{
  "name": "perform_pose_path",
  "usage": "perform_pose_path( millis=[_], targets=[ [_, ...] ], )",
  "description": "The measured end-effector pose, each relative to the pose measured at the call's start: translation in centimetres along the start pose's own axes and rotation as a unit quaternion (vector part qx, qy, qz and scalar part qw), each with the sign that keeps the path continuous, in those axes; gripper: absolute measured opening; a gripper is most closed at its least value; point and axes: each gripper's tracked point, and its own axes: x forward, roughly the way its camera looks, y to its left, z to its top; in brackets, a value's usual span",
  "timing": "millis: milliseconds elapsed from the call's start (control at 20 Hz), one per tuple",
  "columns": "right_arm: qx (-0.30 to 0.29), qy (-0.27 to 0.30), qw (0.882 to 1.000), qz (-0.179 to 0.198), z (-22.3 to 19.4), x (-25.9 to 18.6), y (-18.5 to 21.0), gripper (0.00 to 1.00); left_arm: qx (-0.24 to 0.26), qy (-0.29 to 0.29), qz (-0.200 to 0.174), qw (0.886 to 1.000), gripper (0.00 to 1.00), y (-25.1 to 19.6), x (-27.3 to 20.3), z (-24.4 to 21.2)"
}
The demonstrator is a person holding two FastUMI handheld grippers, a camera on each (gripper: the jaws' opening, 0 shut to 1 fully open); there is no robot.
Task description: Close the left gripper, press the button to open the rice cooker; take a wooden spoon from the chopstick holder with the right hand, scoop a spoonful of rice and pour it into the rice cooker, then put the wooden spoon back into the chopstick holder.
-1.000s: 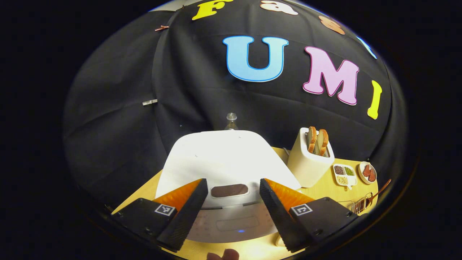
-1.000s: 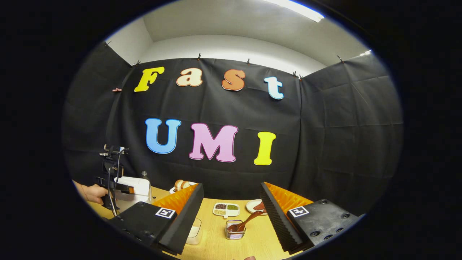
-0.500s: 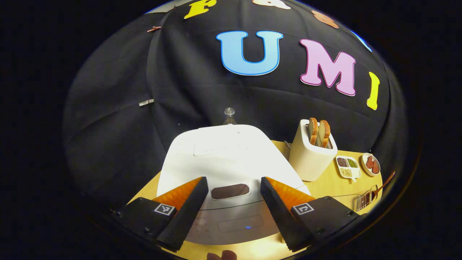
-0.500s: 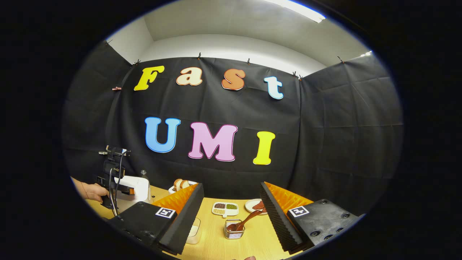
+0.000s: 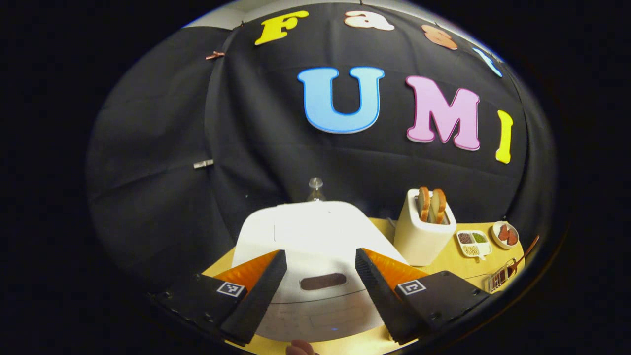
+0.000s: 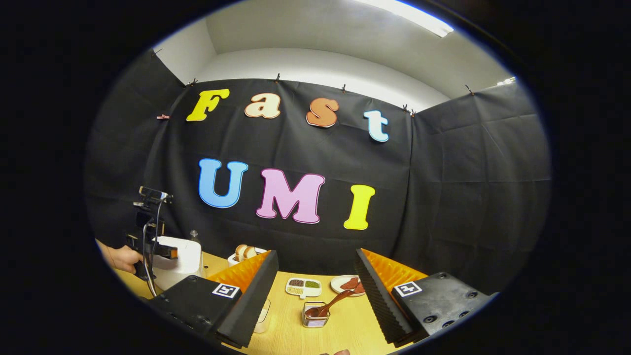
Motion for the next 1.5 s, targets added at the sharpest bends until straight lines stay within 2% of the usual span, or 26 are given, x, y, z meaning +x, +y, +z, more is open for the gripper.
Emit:
perform_pose_path(
  millis=[250, 750, 900, 1050, 1500],
  targets=[
    [-0.004, -0.010, 1.000, -0.006, 0.7, 0.3, -0.1, 0.96, -0.005, -0.100, -0.050, 0.994, 0.97, -1.1, -4.3, 6.1],
    [0.004, -0.037, 0.999, -0.003, 3.4, 0.6, 1.0, 0.97, -0.023, -0.184, -0.127, 0.974, 0.94, -0.7, -16.0, 10.8],
    [-0.002, -0.039, 0.999, -0.003, 3.7, 0.7, 1.1, 0.97, -0.013, -0.193, -0.135, 0.972, 0.93, 0.3, -19.2, 10.7],
    [0.002, -0.041, 0.999, -0.001, 4.4, 0.5, 1.5, 0.97, -0.024, -0.190, -0.141, 0.971, 0.93, 1.4, -22.2, 10.5],
    [-0.020, -0.058, 0.998, -0.002, 5.6, -1.0, 2.7, 0.97, -0.022, -0.199, -0.138, 0.970, 0.93, 5.8, -28.5, 9.9]
  ],
)
